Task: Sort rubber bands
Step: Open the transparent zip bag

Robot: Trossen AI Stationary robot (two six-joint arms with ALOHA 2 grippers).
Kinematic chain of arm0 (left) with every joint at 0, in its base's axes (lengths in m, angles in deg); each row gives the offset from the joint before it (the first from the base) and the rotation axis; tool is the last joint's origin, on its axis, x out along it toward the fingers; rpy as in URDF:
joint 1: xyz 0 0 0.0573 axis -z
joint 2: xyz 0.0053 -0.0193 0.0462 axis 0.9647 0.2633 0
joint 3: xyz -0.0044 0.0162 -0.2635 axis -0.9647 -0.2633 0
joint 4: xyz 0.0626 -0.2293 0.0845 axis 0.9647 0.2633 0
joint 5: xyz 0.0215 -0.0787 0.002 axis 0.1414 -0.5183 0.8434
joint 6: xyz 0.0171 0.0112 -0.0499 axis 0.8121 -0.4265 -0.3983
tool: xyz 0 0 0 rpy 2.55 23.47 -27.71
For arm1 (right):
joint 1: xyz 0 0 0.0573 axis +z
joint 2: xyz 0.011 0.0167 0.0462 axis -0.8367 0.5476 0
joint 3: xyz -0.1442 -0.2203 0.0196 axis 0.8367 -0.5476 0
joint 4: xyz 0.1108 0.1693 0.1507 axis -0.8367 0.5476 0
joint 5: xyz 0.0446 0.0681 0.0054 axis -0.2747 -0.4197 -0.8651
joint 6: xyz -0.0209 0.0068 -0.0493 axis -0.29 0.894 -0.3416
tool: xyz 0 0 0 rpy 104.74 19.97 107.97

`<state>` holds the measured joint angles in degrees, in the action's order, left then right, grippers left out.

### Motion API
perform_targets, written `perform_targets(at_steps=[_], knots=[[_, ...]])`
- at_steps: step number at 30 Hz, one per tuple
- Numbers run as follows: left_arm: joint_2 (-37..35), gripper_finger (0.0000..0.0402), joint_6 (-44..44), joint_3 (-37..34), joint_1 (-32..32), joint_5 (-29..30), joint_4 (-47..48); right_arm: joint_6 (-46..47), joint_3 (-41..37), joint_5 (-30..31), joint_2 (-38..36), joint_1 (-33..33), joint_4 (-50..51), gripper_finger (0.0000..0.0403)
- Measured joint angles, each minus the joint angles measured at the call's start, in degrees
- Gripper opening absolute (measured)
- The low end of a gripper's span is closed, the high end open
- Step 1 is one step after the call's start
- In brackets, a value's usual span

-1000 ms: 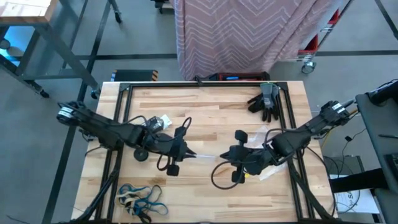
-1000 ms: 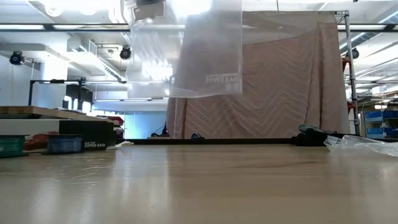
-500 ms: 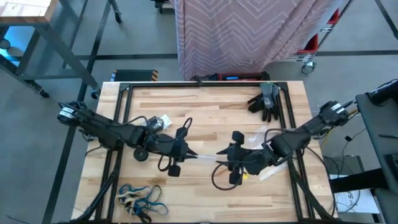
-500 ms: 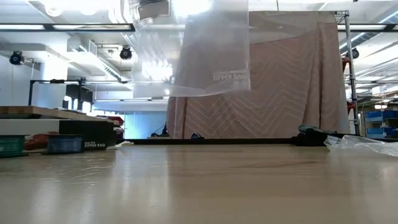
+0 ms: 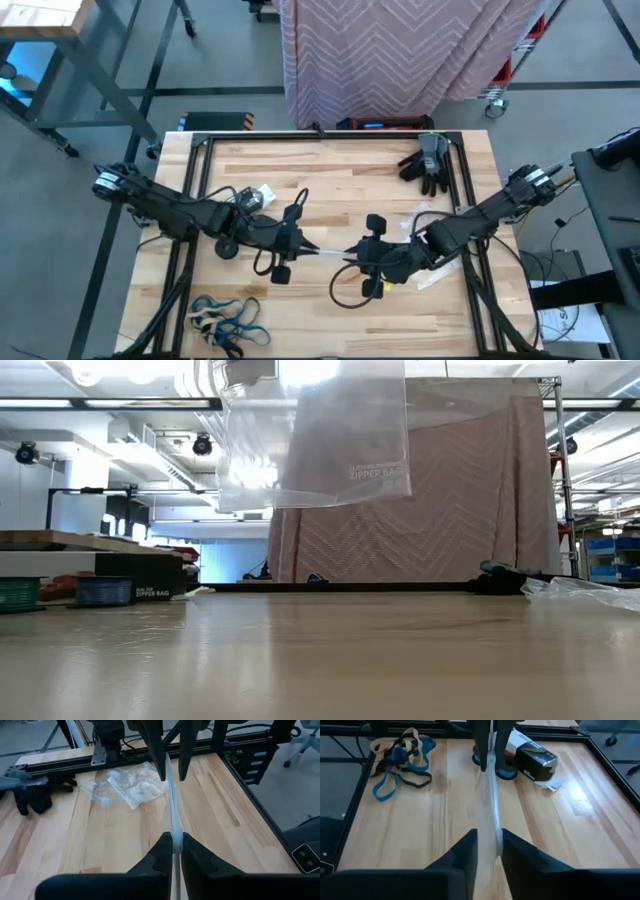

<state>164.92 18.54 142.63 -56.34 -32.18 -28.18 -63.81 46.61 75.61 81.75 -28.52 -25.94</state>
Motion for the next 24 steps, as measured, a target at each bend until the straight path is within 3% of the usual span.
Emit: perform_targets(at_steps=[7,24], knots=[[0.0,0.0009,0.02,0.02,0.0,0.0,0.07,-0.19,0.0,0.02,-0.04,-0.2,-0.04,0.0004],[-0.61,0.0009,-0.12,0.05,0.07,-0.02,1.34,-0.09,0.0,0.15,-0.64,-0.22,-0.27,0.0002]])
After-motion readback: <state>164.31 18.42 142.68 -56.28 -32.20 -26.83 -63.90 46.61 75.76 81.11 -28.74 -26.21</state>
